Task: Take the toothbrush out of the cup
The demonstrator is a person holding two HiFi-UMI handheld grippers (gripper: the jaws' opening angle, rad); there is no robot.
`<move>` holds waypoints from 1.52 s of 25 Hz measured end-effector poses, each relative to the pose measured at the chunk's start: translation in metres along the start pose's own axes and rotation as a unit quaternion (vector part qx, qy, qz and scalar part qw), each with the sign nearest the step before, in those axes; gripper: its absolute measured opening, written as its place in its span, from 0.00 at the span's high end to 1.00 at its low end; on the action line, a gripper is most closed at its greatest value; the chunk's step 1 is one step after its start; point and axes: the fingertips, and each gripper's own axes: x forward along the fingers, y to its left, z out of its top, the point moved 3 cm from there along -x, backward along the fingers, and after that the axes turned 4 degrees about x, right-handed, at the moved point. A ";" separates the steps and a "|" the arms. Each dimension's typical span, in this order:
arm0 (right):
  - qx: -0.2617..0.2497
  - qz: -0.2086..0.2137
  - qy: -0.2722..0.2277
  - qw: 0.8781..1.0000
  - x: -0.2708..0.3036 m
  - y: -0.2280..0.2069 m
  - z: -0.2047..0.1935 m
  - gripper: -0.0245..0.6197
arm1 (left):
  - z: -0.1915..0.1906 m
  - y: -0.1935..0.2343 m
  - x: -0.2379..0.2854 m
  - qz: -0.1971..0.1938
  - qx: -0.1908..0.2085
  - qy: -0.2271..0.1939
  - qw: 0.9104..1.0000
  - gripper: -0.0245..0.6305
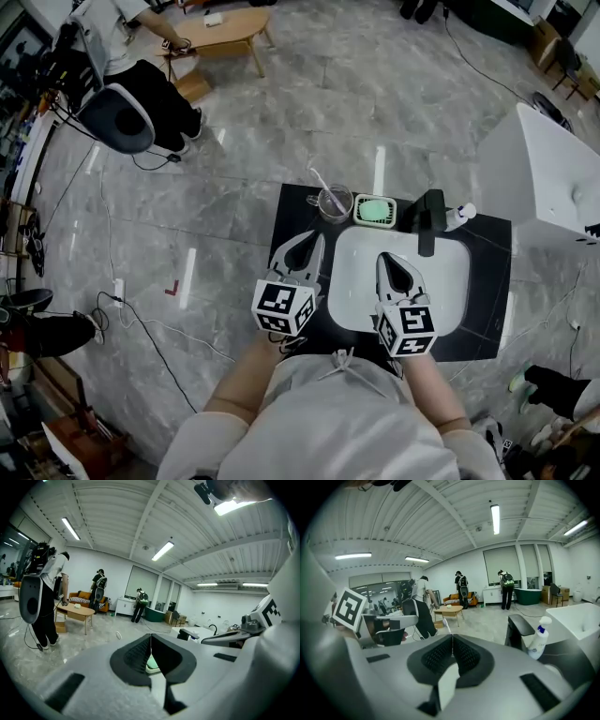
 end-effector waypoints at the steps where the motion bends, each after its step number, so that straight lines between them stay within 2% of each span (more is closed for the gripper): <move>1: 0.002 -0.002 0.003 1.000 0.009 -0.001 0.001 0.92 | 0.000 0.007 0.008 0.000 -0.002 0.002 1.000 0.93; 7: 0.011 -0.009 0.024 1.000 0.057 -0.009 -0.001 0.92 | -0.014 0.037 0.058 -0.031 -0.035 0.028 0.998 0.93; 11: 0.018 -0.016 0.042 0.999 0.077 -0.017 -0.008 0.92 | -0.029 0.054 0.084 -0.040 -0.064 0.059 0.995 0.80; 16: 0.025 -0.025 0.058 0.998 0.094 -0.028 -0.019 0.92 | -0.049 0.069 0.109 -0.042 -0.097 0.082 0.991 0.70; 20: 0.027 -0.031 0.070 0.997 0.106 -0.034 -0.026 0.92 | -0.064 0.080 0.127 -0.045 -0.128 0.087 0.987 0.67; 22: 0.027 -0.031 0.076 0.996 0.112 -0.035 -0.027 0.92 | -0.069 0.085 0.132 -0.042 -0.126 0.097 0.986 0.64; 30: 0.031 -0.035 0.086 0.995 0.118 -0.043 -0.034 0.92 | -0.071 0.083 0.147 -0.054 -0.102 0.108 0.987 0.65; 35: 0.036 -0.041 0.093 0.994 0.113 -0.050 -0.040 0.92 | -0.068 0.085 0.145 -0.042 -0.088 0.110 0.989 0.83; 38: 0.036 -0.041 0.093 0.994 0.110 -0.050 -0.041 0.92 | -0.066 0.084 0.145 -0.046 -0.090 0.109 0.989 0.86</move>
